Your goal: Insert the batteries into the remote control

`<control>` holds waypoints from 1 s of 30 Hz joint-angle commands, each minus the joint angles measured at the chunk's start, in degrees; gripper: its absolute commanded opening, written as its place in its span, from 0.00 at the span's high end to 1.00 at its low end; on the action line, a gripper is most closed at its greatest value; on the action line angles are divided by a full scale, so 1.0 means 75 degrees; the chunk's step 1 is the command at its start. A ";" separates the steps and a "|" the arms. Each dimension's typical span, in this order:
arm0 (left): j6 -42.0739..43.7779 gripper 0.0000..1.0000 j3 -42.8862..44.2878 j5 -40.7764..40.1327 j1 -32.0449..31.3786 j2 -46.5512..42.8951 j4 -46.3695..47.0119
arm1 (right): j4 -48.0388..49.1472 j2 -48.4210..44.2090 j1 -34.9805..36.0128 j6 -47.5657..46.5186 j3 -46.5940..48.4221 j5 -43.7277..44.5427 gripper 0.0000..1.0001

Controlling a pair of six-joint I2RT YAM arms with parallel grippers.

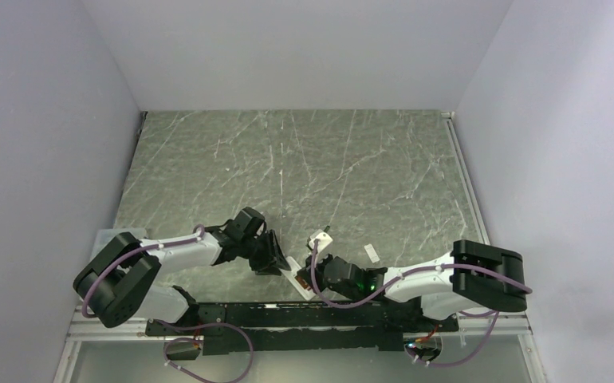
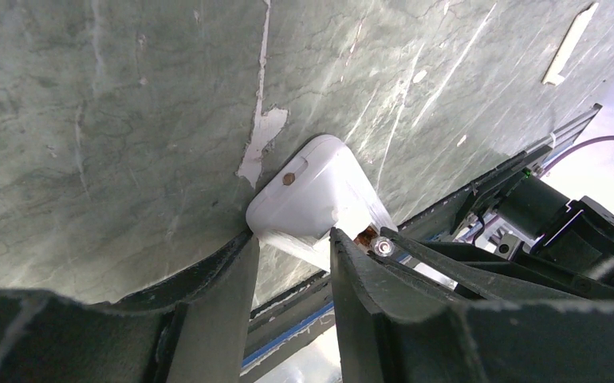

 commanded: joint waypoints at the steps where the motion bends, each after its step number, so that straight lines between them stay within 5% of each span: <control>1: 0.0169 0.55 -0.0017 -0.0271 0.0007 0.0259 0.0003 | -0.0322 -0.0294 0.0055 -0.0314 0.0142 0.0215 1.00; 18: 0.0260 0.75 0.0138 -0.0151 -0.0002 0.0654 0.0252 | -0.1327 -0.0340 0.0122 -0.0085 0.0383 0.0111 1.00; 30: 0.0272 0.77 0.0100 -0.0116 0.0007 0.0639 0.0302 | -0.2346 -0.0231 0.0611 0.0549 0.0617 0.1126 1.00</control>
